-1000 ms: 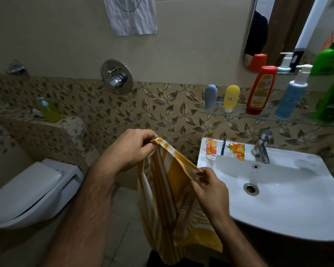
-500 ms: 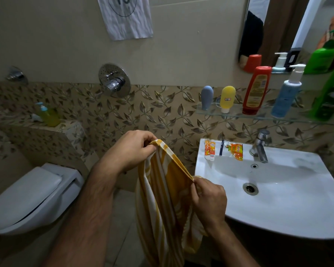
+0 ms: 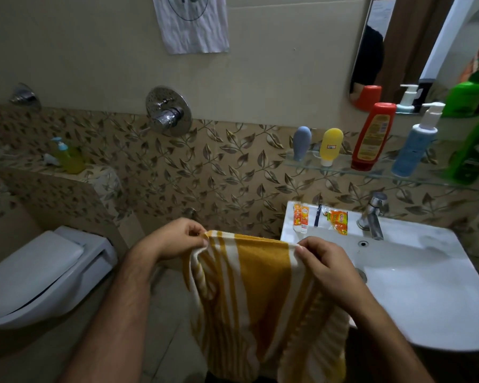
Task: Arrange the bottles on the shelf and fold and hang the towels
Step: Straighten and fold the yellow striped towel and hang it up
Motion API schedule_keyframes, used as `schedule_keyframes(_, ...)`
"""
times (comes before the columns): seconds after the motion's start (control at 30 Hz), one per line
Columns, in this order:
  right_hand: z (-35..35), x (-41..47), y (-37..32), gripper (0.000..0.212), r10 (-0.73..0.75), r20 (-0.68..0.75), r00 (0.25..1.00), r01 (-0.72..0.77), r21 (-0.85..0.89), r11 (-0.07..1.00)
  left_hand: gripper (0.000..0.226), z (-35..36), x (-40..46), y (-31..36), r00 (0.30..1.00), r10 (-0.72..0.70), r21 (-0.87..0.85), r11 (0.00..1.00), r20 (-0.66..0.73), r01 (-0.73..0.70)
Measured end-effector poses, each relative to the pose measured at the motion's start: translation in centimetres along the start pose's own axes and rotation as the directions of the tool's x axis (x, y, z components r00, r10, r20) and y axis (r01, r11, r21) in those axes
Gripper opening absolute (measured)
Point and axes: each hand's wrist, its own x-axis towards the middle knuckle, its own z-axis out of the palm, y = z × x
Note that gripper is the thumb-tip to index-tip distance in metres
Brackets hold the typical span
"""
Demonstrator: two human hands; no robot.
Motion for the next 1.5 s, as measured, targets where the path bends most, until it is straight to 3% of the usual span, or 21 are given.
schedule_keyframes(0.07,0.6,0.9,-0.4,0.018,0.062,-0.022,0.998,-0.064,-0.097,0.993,0.009,1.7,0.4,-1.2,0.997,-0.018,-0.035,0.999,0.069,0.020)
schedule_keyframes(0.1,1.1,1.2,-0.5,0.019,0.095,-0.040,0.995,-0.098,-0.100,0.990,0.016,2.8,0.5,-1.6,0.999,-0.010,-0.090,0.996,0.039,0.013)
schedule_keyframes(0.17,2.1,1.7,-0.4,0.021,0.150,-0.091,0.984,-0.160,-0.114,0.980,0.034,5.1,0.7,-2.3,0.980,-0.035,-0.251,0.968,-0.193,-0.015)
schedule_keyframes(0.23,2.7,2.0,-0.3,0.021,0.166,-0.142,0.976,-0.191,-0.179,0.965,0.038,7.0,0.6,-2.6,0.886,-0.110,-0.395,0.914,-0.450,-0.087)
schedule_keyframes(0.27,2.8,2.0,-0.4,0.022,0.153,-0.156,0.976,-0.184,-0.212,0.960,0.042,7.7,0.3,-2.6,0.860,-0.131,-0.448,0.885,-0.494,-0.123)
schedule_keyframes(0.37,2.7,1.9,-1.1,0.019,0.053,-0.081,0.995,-0.074,-0.283,0.956,0.051,8.9,-0.6,-1.6,0.901,0.043,-0.427,0.870,-0.431,-0.246)
schedule_keyframes(0.43,2.5,1.6,-1.8,0.016,-0.048,0.037,0.998,0.057,-0.290,0.955,0.062,9.1,-0.6,-0.5,0.933,0.207,-0.349,0.886,-0.294,-0.306)
schedule_keyframes(0.53,2.4,1.3,-2.5,0.012,-0.159,0.144,0.977,0.193,-0.269,0.944,0.071,9.0,-0.1,1.4,0.921,0.374,-0.316,0.865,-0.109,-0.389)
schedule_keyframes(0.63,2.1,1.2,-2.5,0.012,-0.198,0.182,0.963,0.240,-0.248,0.939,0.056,8.8,0.1,2.7,0.899,0.433,-0.380,0.844,0.066,-0.378)
schedule_keyframes(0.73,1.7,1.1,-2.2,0.013,-0.203,0.190,0.961,0.244,-0.227,0.943,0.032,8.7,0.3,3.4,0.909,0.396,-0.395,0.862,0.131,-0.318)
schedule_keyframes(0.8,1.7,1.0,-1.8,0.013,-0.194,0.176,0.965,0.232,-0.223,0.947,0.019,8.8,0.2,3.6,0.924,0.370,-0.375,0.873,0.094,-0.312)
schedule_keyframes(0.9,1.8,0.9,-1.0,0.009,-0.148,0.136,0.979,0.175,-0.212,0.961,0.008,8.9,0.2,4.0,0.930,0.345,-0.181,0.914,-0.128,-0.363)
schedule_keyframes(0.97,2.0,0.9,-0.4,0.021,-0.101,0.121,0.988,0.126,-0.217,0.968,0.009,8.6,-0.1,4.3,0.906,0.366,-0.086,0.917,-0.214,-0.390)
schedule_keyframes(1.13,2.9,1.2,1.1,0.016,0.067,0.040,0.997,-0.053,-0.281,0.958,0.014,7.1,-0.8,4.9,0.874,0.398,0.048,0.915,-0.278,-0.401)
schedule_keyframes(1.2,3.6,1.1,1.6,0.011,0.109,-0.010,0.994,-0.109,-0.217,0.970,0.015,6.3,-1.0,5.0,0.866,0.397,0.079,0.917,-0.306,-0.392)
schedule_keyframes(1.4,5.3,1.0,2.3,0.011,0.153,-0.232,0.961,-0.193,-0.159,0.968,0.012,4.6,-1.1,5.1,0.844,0.404,0.090,0.913,-0.353,-0.399)
schedule_keyframes(1.5,5.6,0.7,3.0,0.008,0.172,-0.270,0.947,-0.206,-0.102,0.973,0.011,3.5,-1.1,4.6,0.840,0.375,0.075,0.923,-0.392,-0.377)
